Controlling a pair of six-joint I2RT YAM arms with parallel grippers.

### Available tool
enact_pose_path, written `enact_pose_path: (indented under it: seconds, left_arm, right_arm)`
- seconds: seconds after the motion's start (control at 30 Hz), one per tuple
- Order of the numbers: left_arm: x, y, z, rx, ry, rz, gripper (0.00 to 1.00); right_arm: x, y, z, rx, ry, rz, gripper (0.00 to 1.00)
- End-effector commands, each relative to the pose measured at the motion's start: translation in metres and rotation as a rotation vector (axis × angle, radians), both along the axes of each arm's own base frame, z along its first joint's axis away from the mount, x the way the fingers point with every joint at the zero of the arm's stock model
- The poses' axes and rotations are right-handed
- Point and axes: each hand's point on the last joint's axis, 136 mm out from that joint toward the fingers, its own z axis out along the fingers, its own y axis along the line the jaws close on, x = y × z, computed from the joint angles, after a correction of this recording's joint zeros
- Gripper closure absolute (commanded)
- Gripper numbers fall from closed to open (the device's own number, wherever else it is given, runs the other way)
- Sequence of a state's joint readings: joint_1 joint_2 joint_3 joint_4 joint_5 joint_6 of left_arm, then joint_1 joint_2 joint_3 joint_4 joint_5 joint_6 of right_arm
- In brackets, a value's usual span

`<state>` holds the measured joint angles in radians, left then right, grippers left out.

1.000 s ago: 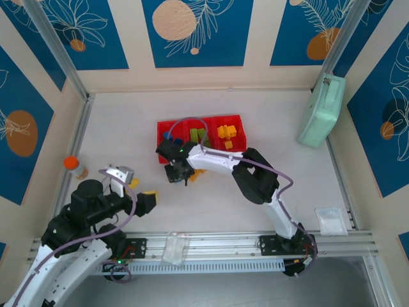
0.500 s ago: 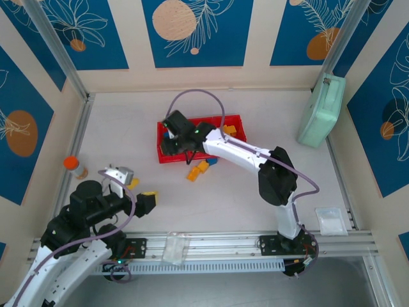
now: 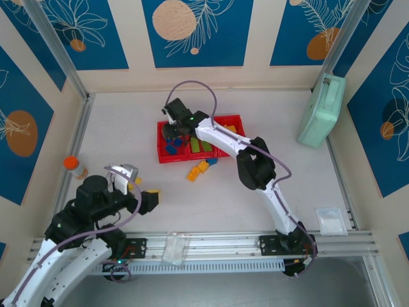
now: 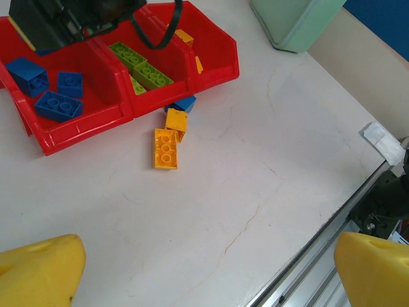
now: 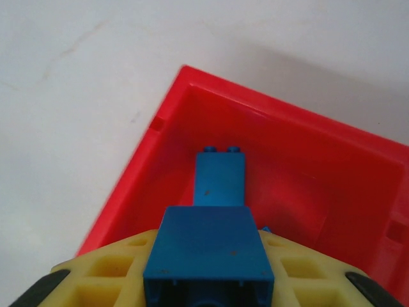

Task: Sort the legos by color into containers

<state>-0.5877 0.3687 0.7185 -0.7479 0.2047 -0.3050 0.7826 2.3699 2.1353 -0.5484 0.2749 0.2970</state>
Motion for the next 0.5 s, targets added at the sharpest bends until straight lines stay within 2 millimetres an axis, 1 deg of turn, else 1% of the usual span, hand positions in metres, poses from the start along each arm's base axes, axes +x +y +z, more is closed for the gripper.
enact_pose_path:
  seconds: [0.0,0.13,0.23,0.37,0.47]
  left_arm:
    - [0.000,-0.003,0.004,0.003,-0.029,-0.027,0.01]
    - [-0.001,-0.005,0.003,0.004,-0.023,-0.034,0.01]
    - [0.000,-0.006,0.002,0.006,-0.016,-0.040,0.01]
    - [-0.001,-0.011,0.001,0.001,-0.005,-0.064,0.01]
    - [-0.002,-0.013,0.000,0.000,0.005,-0.077,0.01]
  right_arm:
    - [0.019,0.002,0.008,-0.060,-0.102,-0.010,0.78]
    - [0.031,-0.004,-0.007,-0.160,-0.129,-0.018,0.75]
    - [0.038,-0.006,-0.013,-0.203,-0.150,-0.020,0.70]
    - [0.044,-0.012,-0.016,-0.251,-0.185,-0.026,0.58]
    - [0.043,-0.014,-0.015,-0.277,-0.200,-0.008,0.46]
